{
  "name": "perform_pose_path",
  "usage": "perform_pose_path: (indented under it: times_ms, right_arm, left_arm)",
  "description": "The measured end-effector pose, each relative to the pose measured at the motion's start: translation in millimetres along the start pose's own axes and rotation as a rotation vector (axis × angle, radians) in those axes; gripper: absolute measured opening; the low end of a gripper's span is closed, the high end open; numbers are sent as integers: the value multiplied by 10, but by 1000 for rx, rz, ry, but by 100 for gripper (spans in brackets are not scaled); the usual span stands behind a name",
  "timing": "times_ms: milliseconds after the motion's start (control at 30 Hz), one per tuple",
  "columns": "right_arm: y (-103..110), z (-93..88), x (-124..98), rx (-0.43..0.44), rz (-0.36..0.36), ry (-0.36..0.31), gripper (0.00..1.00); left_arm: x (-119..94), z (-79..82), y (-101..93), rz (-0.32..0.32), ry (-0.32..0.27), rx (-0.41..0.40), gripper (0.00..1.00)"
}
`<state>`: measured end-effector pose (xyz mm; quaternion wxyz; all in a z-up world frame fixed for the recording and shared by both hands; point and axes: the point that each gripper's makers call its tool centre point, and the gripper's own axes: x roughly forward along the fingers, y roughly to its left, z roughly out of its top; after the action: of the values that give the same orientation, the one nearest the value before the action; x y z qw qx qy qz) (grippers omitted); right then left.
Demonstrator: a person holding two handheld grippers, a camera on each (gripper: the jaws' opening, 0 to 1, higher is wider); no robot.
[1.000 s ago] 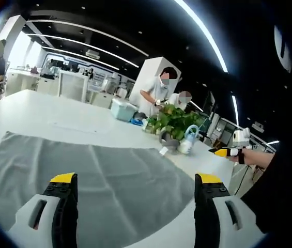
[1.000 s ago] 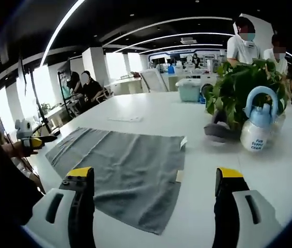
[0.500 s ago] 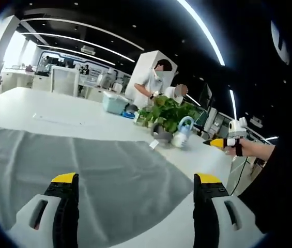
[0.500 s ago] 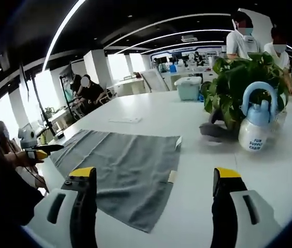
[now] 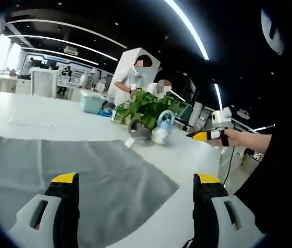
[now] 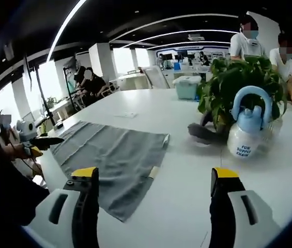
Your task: Fold the towel on the table until its edges align and the towel forms a compact rectangular stack.
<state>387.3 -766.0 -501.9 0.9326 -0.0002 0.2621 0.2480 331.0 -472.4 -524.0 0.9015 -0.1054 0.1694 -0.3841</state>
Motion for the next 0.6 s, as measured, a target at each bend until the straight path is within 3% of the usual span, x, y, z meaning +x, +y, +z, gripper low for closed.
perform_pose_path:
  times_ms: [167, 400, 600]
  right_arm:
    - [-68, 135, 77, -50, 12, 6, 88]
    - [-20, 77, 378, -57, 42, 52, 80]
    - [-26, 73, 586, 10, 66, 42, 77]
  left_arm:
    - [180, 70, -118, -28, -34, -38, 92]
    - [381, -43, -277, -61, 26, 36, 87]
    - [535, -163, -365, -93, 68, 43, 83]
